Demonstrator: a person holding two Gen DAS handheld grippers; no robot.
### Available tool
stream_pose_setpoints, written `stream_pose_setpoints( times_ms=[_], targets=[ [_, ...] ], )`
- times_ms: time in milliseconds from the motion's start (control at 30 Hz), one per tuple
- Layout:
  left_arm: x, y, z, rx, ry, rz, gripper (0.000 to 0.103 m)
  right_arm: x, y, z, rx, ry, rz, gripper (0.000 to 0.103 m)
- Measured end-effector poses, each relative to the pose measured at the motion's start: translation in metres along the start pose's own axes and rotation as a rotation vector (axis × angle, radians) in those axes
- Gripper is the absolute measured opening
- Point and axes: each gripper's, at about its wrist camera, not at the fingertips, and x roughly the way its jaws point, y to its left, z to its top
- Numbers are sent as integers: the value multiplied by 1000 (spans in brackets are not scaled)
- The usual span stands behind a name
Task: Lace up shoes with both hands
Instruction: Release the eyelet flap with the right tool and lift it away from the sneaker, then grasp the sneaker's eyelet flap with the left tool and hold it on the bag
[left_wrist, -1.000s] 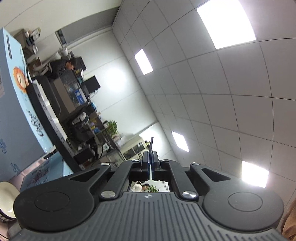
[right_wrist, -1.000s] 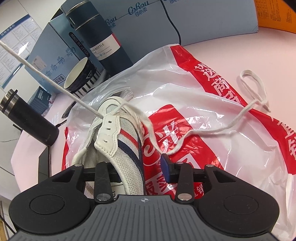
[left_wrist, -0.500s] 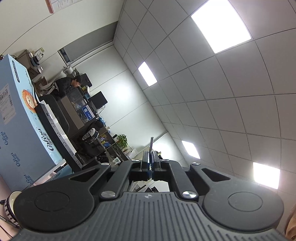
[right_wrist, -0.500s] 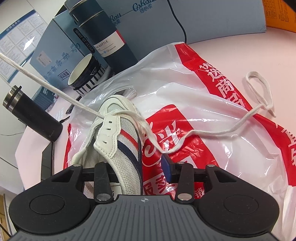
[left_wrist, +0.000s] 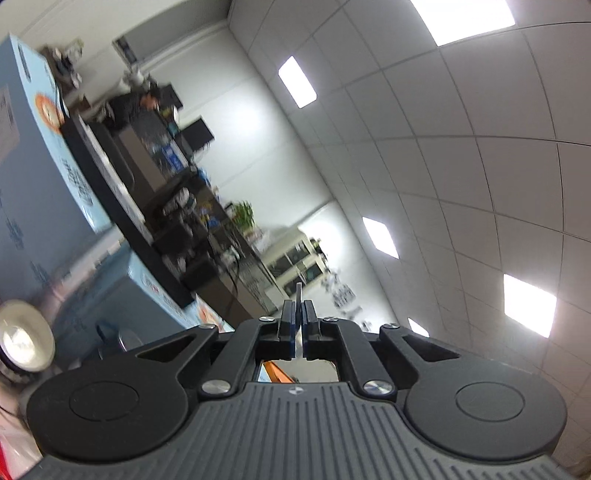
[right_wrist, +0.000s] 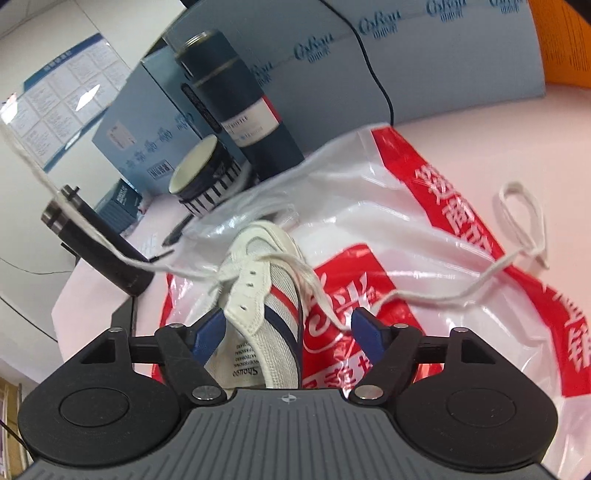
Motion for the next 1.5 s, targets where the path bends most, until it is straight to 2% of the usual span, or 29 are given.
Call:
stream_pose_setpoints(
  times_ms=[133,200,400,433,500,533,567,700,733,800,933,1100,1233,1267,1300,1333,1367,1433,1467,1500],
  targets=[
    [39,-6,-26,-18,102,-51,1,-15,-3,4,4,-67,12,78],
    [62,-13,-36,-21,149,-81,1,-23,-8,5,28,-99,17,84],
    [139,-40,-64,43,276,-141,2,-41,-22,3,66,-143,-2,84],
    [153,-41,-69,50,294,-136,8,-44,-25,3,72,-153,-8,84],
    [175,-37,-75,42,327,-102,35,-52,-31,3,85,-172,-19,84],
    [185,-34,-79,29,343,-79,71,-55,-34,2,94,-178,-29,85],
    [191,-30,-82,3,351,-60,94,-58,-38,2,104,-185,-39,86],
    [197,-7,-93,-44,379,-29,95,-69,-52,-1,142,-211,-78,87],
    [195,-1,-93,-31,392,-1,95,-72,-56,-1,151,-217,-88,87],
    [182,12,-95,65,438,69,95,-73,-59,-2,148,-210,-92,87],
    [134,34,-133,478,545,278,97,-73,-64,-5,140,-193,-103,90],
    [71,68,-206,703,665,375,98,-62,-67,-5,146,-185,-99,90],
    [58,93,-247,691,669,517,97,-41,-30,4,-62,-130,-51,90],
    [60,98,-256,708,677,554,97,-37,-20,5,-111,-124,-20,90],
    [64,104,-265,738,690,593,97,-34,-11,5,-156,-115,11,83],
    [66,108,-272,767,702,625,97,-31,-4,5,-187,-108,-13,85],
    [67,112,-278,796,708,668,94,-29,-2,6,-205,-97,-7,89],
    [64,116,-281,808,709,730,87,-30,-4,6,-199,-92,35,89],
    [63,118,-283,812,710,760,87,-31,-5,5,-199,-91,26,89],
    [60,120,-282,785,703,760,87,-32,-6,5,-208,-84,17,89]
  ],
)
